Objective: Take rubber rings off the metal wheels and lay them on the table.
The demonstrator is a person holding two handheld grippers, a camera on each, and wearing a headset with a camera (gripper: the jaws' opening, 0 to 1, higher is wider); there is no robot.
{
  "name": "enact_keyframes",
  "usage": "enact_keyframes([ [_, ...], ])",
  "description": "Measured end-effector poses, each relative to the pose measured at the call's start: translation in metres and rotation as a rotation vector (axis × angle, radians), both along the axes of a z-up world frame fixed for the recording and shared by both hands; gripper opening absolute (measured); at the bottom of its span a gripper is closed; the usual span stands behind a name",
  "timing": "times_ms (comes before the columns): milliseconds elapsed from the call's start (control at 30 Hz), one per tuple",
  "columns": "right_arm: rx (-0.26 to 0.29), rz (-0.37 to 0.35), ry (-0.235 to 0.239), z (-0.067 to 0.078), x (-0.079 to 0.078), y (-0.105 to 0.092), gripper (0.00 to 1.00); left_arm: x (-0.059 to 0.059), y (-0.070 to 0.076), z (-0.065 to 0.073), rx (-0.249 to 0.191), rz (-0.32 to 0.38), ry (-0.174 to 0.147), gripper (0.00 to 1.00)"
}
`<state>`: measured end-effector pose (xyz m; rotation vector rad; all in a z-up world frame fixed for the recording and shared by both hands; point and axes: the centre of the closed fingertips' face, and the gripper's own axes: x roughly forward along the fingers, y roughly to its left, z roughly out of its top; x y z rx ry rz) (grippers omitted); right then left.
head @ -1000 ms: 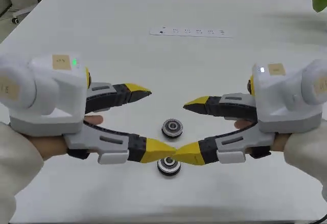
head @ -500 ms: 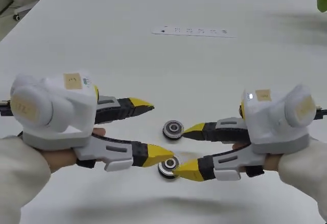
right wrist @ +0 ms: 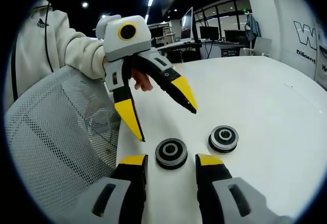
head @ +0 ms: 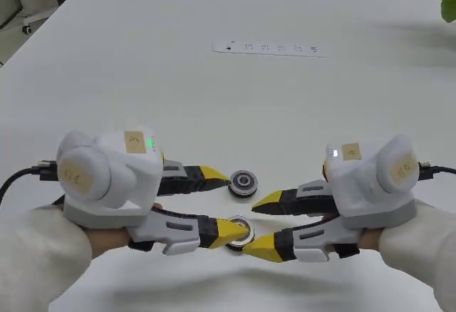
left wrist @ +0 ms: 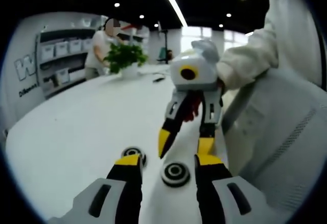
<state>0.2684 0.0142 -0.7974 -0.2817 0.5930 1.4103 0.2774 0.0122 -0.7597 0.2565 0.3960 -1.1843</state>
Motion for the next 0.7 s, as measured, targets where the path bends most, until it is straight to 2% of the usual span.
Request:
enact_keyframes([
  [467, -0.032, 0.015, -0.012, -0.006, -0.003, -0.001, 0.25, -0.009, -0.004, -0.022, 0.055, -0.03, 0.026, 0.3],
  [700, -0.043, 0.017, -0.024, -0.007, -0.002, -0.002, 0.19, -0.007, -0.001, -0.028, 0.083, -0.021, 0.017, 0.23],
])
